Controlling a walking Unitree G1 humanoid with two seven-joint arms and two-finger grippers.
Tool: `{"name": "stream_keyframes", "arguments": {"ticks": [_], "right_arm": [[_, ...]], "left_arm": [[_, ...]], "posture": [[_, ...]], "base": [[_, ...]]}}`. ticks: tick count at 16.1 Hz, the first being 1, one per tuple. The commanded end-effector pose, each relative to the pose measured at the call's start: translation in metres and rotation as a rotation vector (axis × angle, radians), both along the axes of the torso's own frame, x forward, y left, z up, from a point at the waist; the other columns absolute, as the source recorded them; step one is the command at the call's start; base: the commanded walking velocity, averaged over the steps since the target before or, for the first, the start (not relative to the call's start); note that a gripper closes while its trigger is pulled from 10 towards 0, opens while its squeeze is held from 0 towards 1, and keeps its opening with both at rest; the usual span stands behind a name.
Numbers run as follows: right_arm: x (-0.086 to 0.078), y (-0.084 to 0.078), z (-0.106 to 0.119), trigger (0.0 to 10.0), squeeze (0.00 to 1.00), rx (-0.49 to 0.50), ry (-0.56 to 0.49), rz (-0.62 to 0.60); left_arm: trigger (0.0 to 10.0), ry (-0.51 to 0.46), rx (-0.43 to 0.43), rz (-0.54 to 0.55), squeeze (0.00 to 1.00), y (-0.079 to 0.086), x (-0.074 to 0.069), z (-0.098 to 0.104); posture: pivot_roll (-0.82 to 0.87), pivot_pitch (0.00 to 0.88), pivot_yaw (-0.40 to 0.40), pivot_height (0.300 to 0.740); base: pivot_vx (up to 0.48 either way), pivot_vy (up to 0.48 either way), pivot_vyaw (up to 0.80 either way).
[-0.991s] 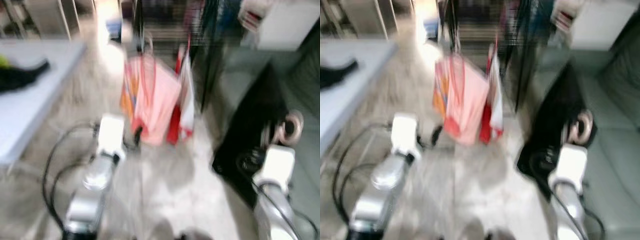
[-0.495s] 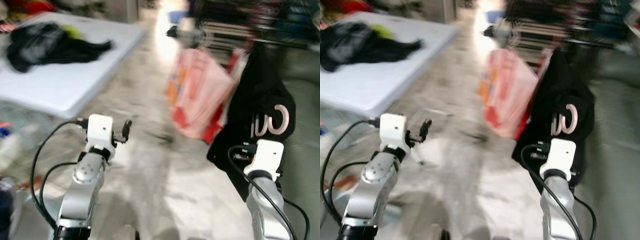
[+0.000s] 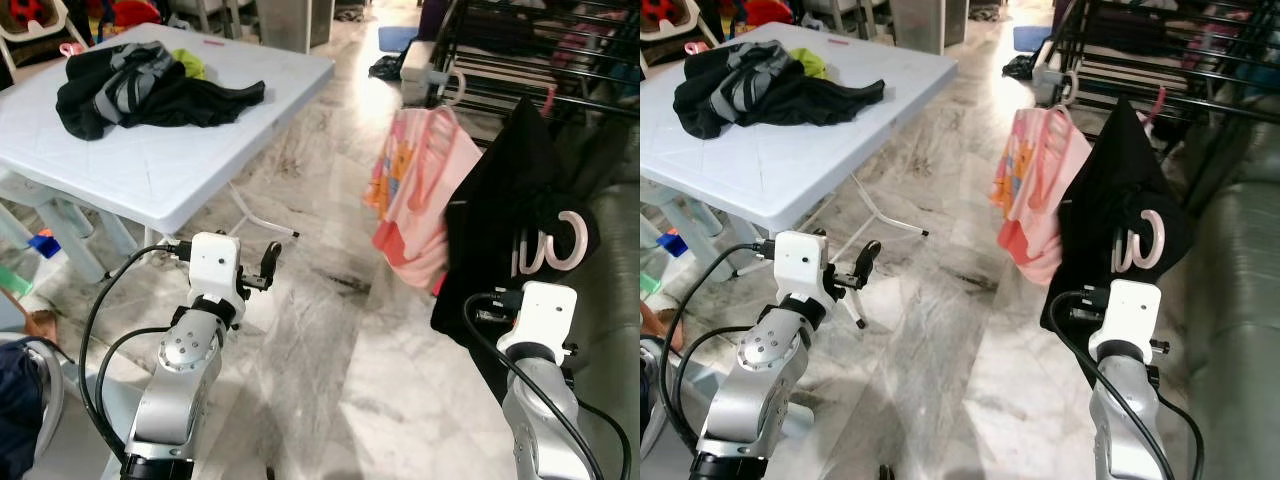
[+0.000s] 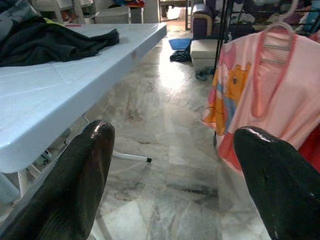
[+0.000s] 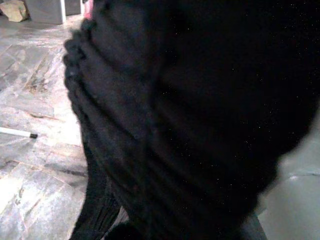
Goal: Hang hanger
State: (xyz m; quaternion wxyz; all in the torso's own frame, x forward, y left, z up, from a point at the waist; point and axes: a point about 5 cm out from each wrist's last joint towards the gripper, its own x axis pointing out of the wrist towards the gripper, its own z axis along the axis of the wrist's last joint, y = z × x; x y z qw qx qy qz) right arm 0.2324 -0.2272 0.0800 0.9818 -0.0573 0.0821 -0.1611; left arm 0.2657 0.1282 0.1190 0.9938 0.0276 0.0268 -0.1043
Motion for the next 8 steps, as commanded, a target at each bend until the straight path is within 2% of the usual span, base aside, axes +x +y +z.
{"name": "stream_keyframes", "arguments": {"ticks": [1,8], "right_arm": [[0.0048,0.0028,0.0079,10.0,0.0,-0.003,-0.042,0.02],[0.0069,0.0051,0.0079,10.0,0.0,-0.009,-0.046,0.032]], "left_arm": [[10.0,-0.01,0.003,-0.008,0.0,0.0014,0.0003,0.0022],[10.0,-0.004,0.004,-0.012,0.0,0.0001,-0.0004,0.0014]], "posture": [[-0.01,0.031,0.002,0.74],[-0.01,0.031,0.002,0.74]], "base": [[0.431,0.0,0.0],[0.424,0.0,0.0]]}}
